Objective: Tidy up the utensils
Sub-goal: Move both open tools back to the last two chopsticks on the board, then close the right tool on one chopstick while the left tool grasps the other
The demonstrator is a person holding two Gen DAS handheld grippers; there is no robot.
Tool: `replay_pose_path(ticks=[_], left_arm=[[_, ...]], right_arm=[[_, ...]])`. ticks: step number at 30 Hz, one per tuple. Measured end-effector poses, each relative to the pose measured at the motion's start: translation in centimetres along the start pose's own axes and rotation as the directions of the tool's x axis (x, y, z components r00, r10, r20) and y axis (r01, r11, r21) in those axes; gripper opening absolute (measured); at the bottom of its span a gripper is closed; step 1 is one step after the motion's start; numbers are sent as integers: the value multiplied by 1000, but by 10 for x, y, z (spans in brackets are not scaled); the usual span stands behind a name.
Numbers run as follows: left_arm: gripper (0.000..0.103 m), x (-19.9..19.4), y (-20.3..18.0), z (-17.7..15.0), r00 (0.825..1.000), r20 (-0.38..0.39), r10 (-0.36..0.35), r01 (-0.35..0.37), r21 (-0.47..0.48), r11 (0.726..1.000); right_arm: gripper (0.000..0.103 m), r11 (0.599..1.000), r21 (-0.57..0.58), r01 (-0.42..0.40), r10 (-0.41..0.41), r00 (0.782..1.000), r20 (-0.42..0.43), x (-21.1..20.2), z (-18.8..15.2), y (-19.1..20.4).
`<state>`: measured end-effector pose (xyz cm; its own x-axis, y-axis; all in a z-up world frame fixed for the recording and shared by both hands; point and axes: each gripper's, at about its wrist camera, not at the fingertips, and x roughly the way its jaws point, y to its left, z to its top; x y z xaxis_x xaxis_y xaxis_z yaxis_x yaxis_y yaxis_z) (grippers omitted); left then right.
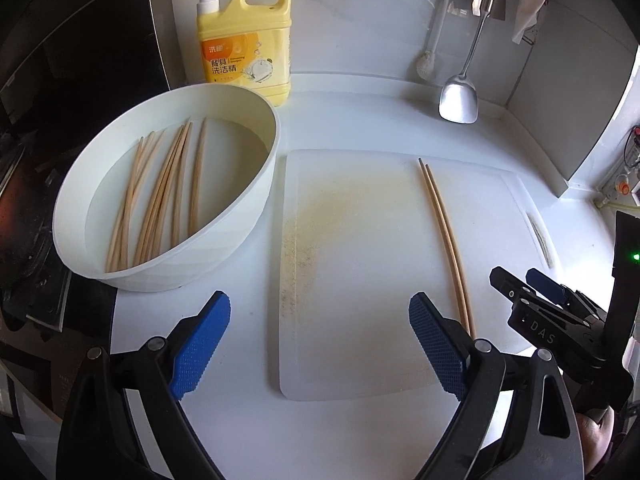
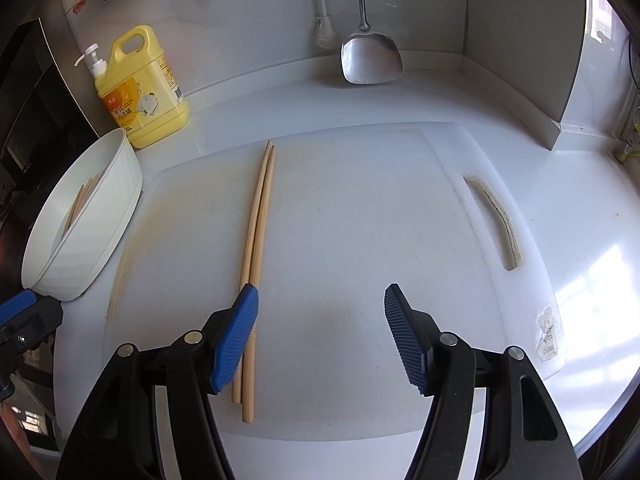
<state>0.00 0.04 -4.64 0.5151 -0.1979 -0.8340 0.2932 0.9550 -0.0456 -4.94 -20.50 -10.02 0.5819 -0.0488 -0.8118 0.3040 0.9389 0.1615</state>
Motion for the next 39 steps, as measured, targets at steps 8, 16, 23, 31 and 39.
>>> replay_pose_path(ticks=[8, 16, 23, 31, 39], left_arm=[[89, 17, -4, 3, 1000, -16, 6, -6, 2, 1000], [89, 23, -3, 4, 999, -29, 22, -22, -27, 999], [89, 25, -6, 3, 999, -39, 26, -28, -40, 999], [89, 24, -8, 2, 999, -37, 37, -39, -45, 998], [89, 26, -14, 3, 999, -28, 44, -45, -47, 998]], right_arm=[[63, 1000, -13, -12, 12, 1000, 18, 15, 7, 10], [63, 999, -52, 1, -1, 1000, 3, 30, 8, 10], [63, 995, -100, 9, -7, 1000, 15, 31, 5, 11], [63, 986, -164, 37, -32, 999, 30, 33, 5, 20], [61, 976, -215, 41, -27, 997, 69, 39, 6, 23]])
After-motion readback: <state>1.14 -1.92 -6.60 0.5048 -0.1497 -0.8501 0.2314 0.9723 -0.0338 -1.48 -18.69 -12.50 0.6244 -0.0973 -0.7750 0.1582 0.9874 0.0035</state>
